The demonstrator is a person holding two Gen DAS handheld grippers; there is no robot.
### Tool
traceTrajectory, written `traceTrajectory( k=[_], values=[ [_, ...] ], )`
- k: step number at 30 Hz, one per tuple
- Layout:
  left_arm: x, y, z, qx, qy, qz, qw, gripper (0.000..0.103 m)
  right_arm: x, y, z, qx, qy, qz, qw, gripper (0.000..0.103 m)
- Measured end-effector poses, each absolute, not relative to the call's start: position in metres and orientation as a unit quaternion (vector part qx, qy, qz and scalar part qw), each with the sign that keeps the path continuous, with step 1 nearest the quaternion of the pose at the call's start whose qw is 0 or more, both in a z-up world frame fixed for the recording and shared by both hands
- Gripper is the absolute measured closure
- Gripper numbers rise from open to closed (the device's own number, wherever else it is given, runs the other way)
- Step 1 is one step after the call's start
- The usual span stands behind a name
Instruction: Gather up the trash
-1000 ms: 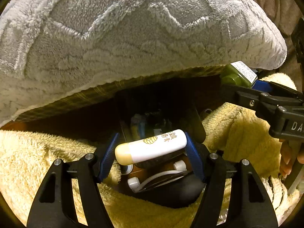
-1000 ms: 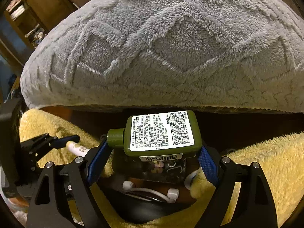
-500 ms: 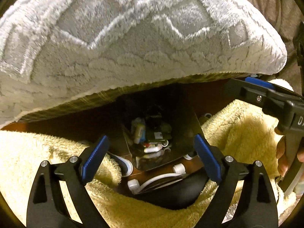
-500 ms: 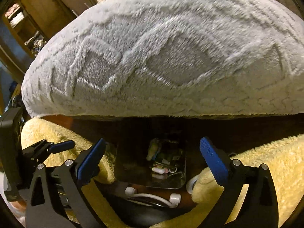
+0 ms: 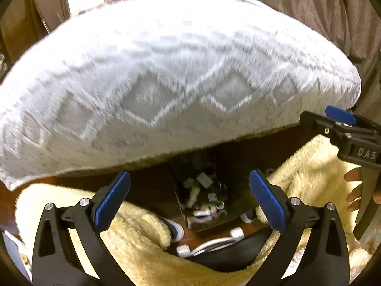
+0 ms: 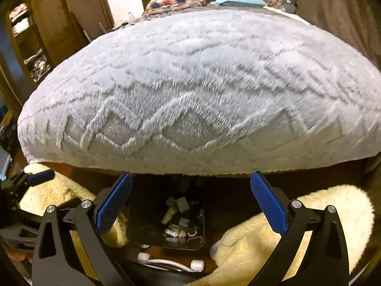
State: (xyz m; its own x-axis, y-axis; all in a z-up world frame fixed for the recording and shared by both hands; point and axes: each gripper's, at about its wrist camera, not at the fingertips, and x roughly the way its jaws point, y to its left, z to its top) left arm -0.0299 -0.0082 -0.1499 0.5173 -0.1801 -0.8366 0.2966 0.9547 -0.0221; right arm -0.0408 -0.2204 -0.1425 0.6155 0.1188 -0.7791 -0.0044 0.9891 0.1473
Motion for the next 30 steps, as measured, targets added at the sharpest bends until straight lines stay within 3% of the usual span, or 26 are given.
traceTrajectory(
  k=[15,20,26,30],
  values=[
    [-0.041,-0.009,-0.091,0.069,0.394,-0.116,0.909,0.008,-0.061,-0.214,-0.087,0.061,0.347,0.054,0.934,0.003],
    [-0.043,-0.004,-0.077,0.068,0.372,-0.116,0.919,0.008,-0.055,-0.211,-0.074,0.056,0.361,0.072,0.928,0.003],
    [-0.028,0.016,-0.049,0.034,0.342,-0.110,0.932,0.008,-0.052,-0.221,-0.055,0.070,0.316,0.064,0.944,0.003],
    [-0.006,0.046,-0.039,0.005,0.345,-0.062,0.937,0.008,-0.032,-0.247,-0.062,0.088,0.344,0.027,0.934,0.003]
  ],
)
